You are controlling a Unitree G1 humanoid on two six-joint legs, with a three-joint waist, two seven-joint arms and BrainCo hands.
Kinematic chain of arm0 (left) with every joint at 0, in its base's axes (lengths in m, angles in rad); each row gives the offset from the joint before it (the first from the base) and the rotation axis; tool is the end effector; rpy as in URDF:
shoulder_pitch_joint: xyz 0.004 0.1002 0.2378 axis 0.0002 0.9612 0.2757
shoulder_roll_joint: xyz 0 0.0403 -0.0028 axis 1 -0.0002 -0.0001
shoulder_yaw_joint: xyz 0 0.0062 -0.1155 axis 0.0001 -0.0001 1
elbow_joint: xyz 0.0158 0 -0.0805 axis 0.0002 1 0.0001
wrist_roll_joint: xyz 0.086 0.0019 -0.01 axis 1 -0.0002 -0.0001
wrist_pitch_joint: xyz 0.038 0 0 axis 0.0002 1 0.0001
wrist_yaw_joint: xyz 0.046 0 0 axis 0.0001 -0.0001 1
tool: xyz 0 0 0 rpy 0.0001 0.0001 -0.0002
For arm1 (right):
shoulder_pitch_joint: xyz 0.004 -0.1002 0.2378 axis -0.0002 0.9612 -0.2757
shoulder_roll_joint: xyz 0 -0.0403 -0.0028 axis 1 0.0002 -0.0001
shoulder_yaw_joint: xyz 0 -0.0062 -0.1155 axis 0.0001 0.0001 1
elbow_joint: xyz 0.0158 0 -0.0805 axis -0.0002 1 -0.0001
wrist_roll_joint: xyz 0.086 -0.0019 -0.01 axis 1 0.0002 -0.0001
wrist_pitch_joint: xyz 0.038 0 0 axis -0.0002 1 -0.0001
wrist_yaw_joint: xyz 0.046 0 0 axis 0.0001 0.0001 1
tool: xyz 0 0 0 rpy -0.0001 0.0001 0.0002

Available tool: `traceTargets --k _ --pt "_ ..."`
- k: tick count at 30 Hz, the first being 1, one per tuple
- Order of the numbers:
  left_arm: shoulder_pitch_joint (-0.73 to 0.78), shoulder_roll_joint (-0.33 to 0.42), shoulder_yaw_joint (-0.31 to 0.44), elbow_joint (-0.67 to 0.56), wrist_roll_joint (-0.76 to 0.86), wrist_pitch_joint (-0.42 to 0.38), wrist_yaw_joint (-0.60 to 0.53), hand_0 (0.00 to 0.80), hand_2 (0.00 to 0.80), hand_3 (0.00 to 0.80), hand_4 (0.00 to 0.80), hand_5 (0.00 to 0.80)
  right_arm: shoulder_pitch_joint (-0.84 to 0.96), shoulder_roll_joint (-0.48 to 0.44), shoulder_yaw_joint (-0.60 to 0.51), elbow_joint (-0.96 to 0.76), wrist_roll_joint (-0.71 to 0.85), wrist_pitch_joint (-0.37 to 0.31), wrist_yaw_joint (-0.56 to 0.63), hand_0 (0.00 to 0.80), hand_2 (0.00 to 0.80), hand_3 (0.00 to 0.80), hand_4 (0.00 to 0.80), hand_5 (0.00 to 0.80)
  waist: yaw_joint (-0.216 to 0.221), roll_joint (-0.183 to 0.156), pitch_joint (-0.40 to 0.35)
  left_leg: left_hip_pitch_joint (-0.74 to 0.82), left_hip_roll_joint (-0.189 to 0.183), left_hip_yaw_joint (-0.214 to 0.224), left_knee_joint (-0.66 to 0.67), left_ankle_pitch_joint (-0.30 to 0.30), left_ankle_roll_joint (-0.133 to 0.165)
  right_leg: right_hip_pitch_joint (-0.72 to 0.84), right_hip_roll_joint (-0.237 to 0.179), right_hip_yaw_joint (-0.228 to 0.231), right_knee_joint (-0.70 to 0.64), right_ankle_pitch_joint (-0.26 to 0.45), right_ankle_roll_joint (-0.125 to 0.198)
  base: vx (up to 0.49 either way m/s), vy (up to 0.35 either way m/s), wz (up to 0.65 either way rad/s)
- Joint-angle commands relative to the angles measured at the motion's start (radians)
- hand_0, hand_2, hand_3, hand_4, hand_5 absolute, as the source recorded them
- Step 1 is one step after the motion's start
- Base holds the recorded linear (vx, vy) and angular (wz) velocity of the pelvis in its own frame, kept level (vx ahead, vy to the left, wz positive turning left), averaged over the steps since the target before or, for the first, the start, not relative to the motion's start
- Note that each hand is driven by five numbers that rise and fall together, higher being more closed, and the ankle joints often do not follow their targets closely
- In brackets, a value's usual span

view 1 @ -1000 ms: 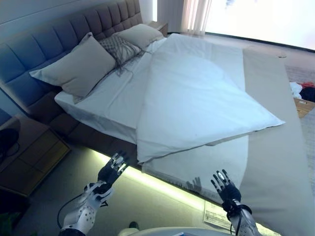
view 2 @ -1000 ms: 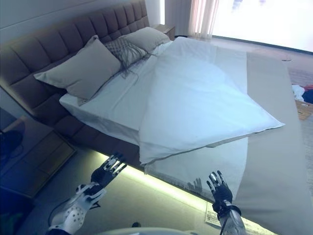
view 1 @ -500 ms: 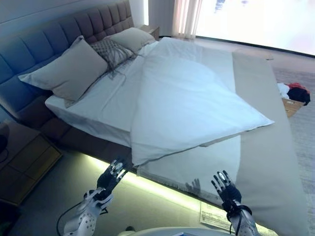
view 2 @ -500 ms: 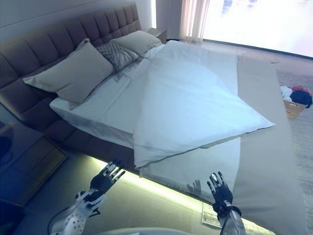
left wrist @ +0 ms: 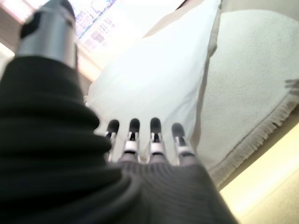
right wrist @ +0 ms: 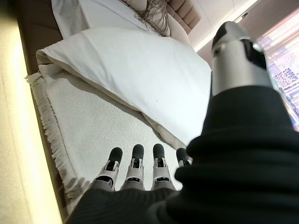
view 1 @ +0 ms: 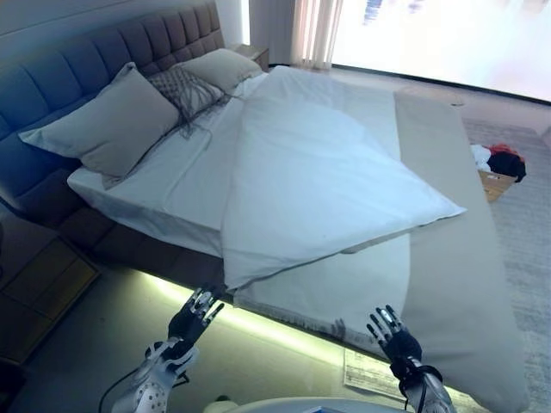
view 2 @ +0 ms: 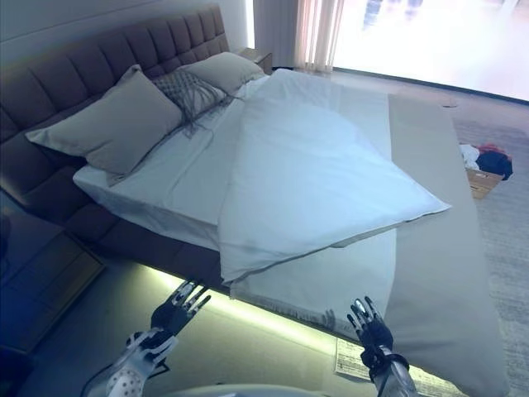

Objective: Make the bed neatly

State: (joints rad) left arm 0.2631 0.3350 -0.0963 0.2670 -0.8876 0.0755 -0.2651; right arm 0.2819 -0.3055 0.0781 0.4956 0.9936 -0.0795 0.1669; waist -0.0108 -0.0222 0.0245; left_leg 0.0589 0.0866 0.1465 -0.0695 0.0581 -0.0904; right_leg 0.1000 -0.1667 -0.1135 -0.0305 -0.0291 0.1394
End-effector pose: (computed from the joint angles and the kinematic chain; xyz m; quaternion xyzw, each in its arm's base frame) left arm 0.1042 0.2227 -0.0424 -0.3003 0.2432 -0.0274 0.9219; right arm 0.0762 -0.2336 -0.0680 0.3223 0.2664 -0.1328 0.8986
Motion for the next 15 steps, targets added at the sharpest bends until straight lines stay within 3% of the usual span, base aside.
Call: traceTargets --k 1,3,6,9,11,13,15 --pt "-0.037 0.040 0.046 -0.025 -0.018 -0.031 -0.026 0.000 0.000 0.000 0.000 0.000 -0.023 0.017 -0.049 -0.077 0.038 -0.018 0.024 0.000 0.000 0.000 0.000 0.000 0.004 -0.009 0.007 -0.019 -0.053 -0.047 0.108 -0.082 0.044 -0.080 -0.020 -0.007 0.054 0.104 0.013 0.100 0.146 0.05" --pt "-0.028 0.046 0.050 -0.031 -0.024 -0.026 -0.019 0.000 0.000 0.000 0.000 0.000 -0.018 0.028 -0.050 -0.085 0.023 -0.012 0.036 0.000 0.000 0.000 0.000 0.000 0.002 -0.002 0.004 -0.030 -0.069 -0.048 0.120 -0.091 0.061 -0.104 -0.042 0.002 0.099 0.108 0.022 0.044 0.175 0.06" --pt "-0.049 0.050 0.039 -0.022 -0.030 -0.028 -0.023 0.000 0.000 0.000 0.000 0.000 -0.024 0.031 -0.039 -0.092 0.029 -0.035 0.051 0.000 0.000 0.000 0.000 0.000 -0.001 0.003 0.018 -0.056 -0.110 -0.060 0.158 -0.114 0.108 -0.169 -0.080 0.025 0.246 0.142 0.014 0.004 0.221 0.06" --pt "-0.107 0.046 0.009 0.004 -0.032 -0.022 -0.024 0.000 0.000 0.000 0.000 0.000 -0.034 0.040 -0.023 -0.087 0.051 -0.082 0.026 0.000 0.000 0.000 0.000 0.000 -0.008 0.033 0.043 -0.056 -0.145 -0.090 0.172 -0.123 0.158 -0.260 -0.090 0.052 0.501 0.209 -0.008 0.015 0.297 0.19" --pt "-0.138 0.045 -0.006 0.019 -0.025 -0.016 -0.028 0.000 0.000 0.000 0.000 0.000 -0.032 0.045 -0.018 -0.074 0.068 -0.106 0.026 0.000 0.000 0.000 0.000 0.000 -0.012 0.054 0.067 -0.046 -0.153 -0.089 0.186 -0.129 0.171 -0.341 -0.083 0.054 0.680 0.249 -0.008 0.044 0.269 0.56" --pt "-0.145 0.053 -0.002 -0.003 -0.023 0.007 -0.024 0.000 0.000 0.000 0.000 0.000 -0.026 0.044 -0.019 -0.074 0.073 -0.109 0.027 0.000 0.000 0.000 0.000 0.000 -0.011 0.050 0.078 -0.033 -0.160 -0.087 0.194 -0.136 0.169 -0.371 -0.093 0.037 0.696 0.270 0.001 0.093 0.087 0.37" --pt "-0.132 0.062 0.010 -0.032 -0.031 0.024 -0.017 0.000 0.000 0.000 0.000 0.000 -0.015 0.044 -0.028 -0.089 0.071 -0.105 0.022 0.000 0.000 0.000 0.000 0.000 -0.015 0.026 0.079 -0.014 -0.179 -0.094 0.193 -0.154 0.163 -0.379 -0.099 0.025 0.582 0.310 0.019 0.199 -0.091 0.05"
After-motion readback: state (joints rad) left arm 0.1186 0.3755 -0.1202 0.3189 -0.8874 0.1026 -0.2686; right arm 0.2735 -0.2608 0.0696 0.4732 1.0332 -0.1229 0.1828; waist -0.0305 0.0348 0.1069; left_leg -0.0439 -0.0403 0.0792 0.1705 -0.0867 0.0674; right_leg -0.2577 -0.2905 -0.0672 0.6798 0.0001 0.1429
